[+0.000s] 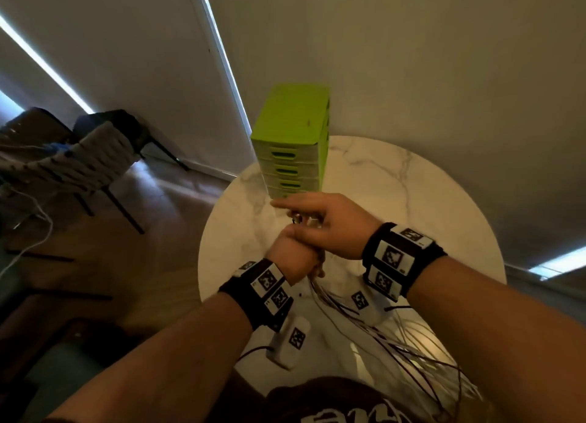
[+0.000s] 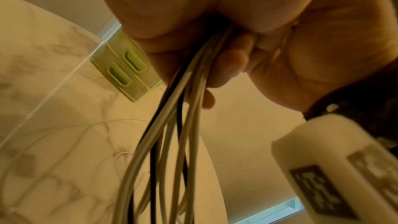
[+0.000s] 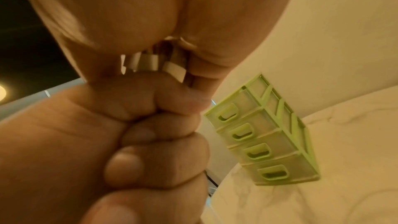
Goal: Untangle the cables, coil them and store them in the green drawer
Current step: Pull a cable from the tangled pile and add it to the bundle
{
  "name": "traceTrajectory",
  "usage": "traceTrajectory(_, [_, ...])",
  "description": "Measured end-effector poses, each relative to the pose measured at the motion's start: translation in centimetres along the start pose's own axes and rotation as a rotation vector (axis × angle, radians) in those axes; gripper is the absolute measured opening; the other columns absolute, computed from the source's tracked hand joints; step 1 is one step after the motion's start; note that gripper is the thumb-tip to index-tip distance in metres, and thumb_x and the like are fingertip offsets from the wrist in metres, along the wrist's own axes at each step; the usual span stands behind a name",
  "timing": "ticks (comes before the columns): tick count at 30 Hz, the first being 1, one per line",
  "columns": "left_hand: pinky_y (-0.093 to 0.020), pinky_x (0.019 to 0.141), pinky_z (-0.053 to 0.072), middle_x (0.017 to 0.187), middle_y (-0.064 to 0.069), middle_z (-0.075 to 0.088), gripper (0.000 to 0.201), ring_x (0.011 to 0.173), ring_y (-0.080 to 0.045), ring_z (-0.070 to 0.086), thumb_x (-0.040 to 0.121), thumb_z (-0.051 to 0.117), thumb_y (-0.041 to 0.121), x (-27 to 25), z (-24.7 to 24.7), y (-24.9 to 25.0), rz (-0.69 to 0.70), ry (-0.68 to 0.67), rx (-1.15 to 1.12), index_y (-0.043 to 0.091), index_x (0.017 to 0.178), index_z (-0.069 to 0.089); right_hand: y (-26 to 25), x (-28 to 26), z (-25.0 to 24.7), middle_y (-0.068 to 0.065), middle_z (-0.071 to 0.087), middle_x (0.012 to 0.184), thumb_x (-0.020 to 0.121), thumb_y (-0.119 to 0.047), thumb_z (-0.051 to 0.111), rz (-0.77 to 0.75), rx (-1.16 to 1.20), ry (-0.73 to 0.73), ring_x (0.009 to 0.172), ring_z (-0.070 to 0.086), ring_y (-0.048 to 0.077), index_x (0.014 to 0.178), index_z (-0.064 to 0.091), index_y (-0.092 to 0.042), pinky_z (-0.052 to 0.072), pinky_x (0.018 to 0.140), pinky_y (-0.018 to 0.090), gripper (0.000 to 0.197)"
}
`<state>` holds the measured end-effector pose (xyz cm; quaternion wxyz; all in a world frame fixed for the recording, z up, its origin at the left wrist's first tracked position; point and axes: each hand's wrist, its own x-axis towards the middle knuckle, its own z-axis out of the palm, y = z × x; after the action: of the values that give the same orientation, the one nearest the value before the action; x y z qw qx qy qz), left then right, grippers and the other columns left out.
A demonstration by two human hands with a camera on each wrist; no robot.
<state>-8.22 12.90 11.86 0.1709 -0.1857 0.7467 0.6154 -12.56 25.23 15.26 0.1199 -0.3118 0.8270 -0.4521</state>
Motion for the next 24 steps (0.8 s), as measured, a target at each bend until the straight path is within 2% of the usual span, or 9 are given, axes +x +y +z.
traceTrajectory(2, [-0.024,0.053,0.054,0.068,-0.001,0.054,0.021,0.05,-0.006,0.056,0.104,0.047,0.006,0.2,-0.1,0.5,-0.013,-0.078,0.062,0.018,0.089,0.055,0.1,0.4,0.3,-0.012,0.068,0.126,0.099,-0.033,0.062,0.048,-0.073,0.008,0.111,0.061,0.004,0.136,0.062,-0.038,0.052,0.099,0.036,0.037])
traceTrajectory(3, [-0.03,0.053,0.055,0.062,-0.005,0.053,0.024,0.045,-0.01,0.055,0.105,0.044,0.007,0.3,0.0,0.6,0.001,-0.102,0.119,0.01,0.083,0.055,0.1,0.3,0.3,-0.013,0.068,0.126,0.101,-0.034,0.058,0.074,-0.077,0.013,0.111,0.061,0.003,0.135,0.062,-0.037,0.052,0.099,0.035,0.034])
traceTrajectory(6, [-0.038,0.049,0.046,0.047,-0.009,0.049,0.027,0.039,-0.027,0.05,0.09,0.057,0.01,1.1,-1.1,0.3,0.005,-0.168,0.099,0.004,0.064,0.052,0.2,0.9,0.5,-0.014,0.068,0.122,0.107,-0.033,0.045,0.138,-0.031,0.022,0.109,0.062,-0.001,0.133,0.061,-0.039,0.05,0.097,0.028,0.031])
traceTrajectory(10, [-0.027,0.046,0.032,0.046,-0.002,0.038,0.022,0.038,-0.018,0.033,0.097,0.054,0.007,1.4,-2.1,0.5,-0.07,-0.252,-0.06,0.008,0.075,0.049,0.4,1.2,-0.4,-0.02,0.066,0.113,0.102,-0.04,0.057,0.226,0.056,-0.06,0.102,0.063,-0.004,0.127,0.064,-0.039,0.051,0.09,0.023,0.026])
traceTrajectory(13, [-0.024,0.046,0.024,0.049,0.0,0.033,0.018,0.042,-0.015,0.027,0.095,0.053,-0.001,1.7,-2.7,0.6,-0.086,-0.324,-0.107,0.008,0.08,0.049,0.7,1.3,-0.9,-0.026,0.06,0.114,0.095,-0.035,0.069,0.2,-0.063,-0.099,0.106,0.059,-0.008,0.134,0.058,-0.037,0.048,0.093,0.019,0.041])
traceTrajectory(17, [-0.024,0.046,0.023,0.052,-0.002,0.028,0.024,0.042,-0.014,0.024,0.091,0.059,-0.003,2.3,-3.3,0.2,-0.03,-0.369,-0.116,0.01,0.076,0.047,0.8,1.5,-0.7,-0.014,0.061,0.124,0.102,-0.031,0.059,0.256,-0.031,-0.07,0.112,0.06,0.001,0.138,0.056,-0.037,0.049,0.099,0.027,0.037])
traceTrajectory(20, [-0.024,0.046,0.026,0.052,-0.002,0.029,0.027,0.041,-0.015,0.026,0.093,0.056,0.0,2.4,-3.4,0.1,-0.039,-0.39,-0.094,0.013,0.073,0.044,0.4,1.5,-0.1,-0.014,0.06,0.125,0.103,-0.036,0.056,0.24,-0.019,-0.062,0.112,0.06,0.003,0.142,0.049,-0.044,0.049,0.098,0.027,0.041])
traceTrajectory(22, [-0.023,0.046,0.027,0.05,-0.001,0.029,0.027,0.04,-0.014,0.027,0.096,0.053,0.001,2.4,-3.2,0.2,-0.046,-0.412,-0.043,0.014,0.075,0.043,0.0,2.0,0.4,-0.016,0.062,0.118,0.095,-0.047,0.064,0.213,-0.061,-0.03,0.104,0.061,-0.002,0.134,0.053,-0.049,0.051,0.092,0.025,0.04])
traceTrajectory(24, [-0.022,0.044,0.029,0.049,0.0,0.03,0.027,0.038,-0.014,0.029,0.095,0.052,-0.001,2.5,-3.1,0.3,-0.046,-0.416,-0.001,0.015,0.077,0.041,0.1,2.7,0.8,-0.014,0.066,0.108,0.089,-0.048,0.069,0.181,-0.112,0.042,0.1,0.062,0.003,0.114,0.063,-0.042,0.053,0.09,0.034,0.026])
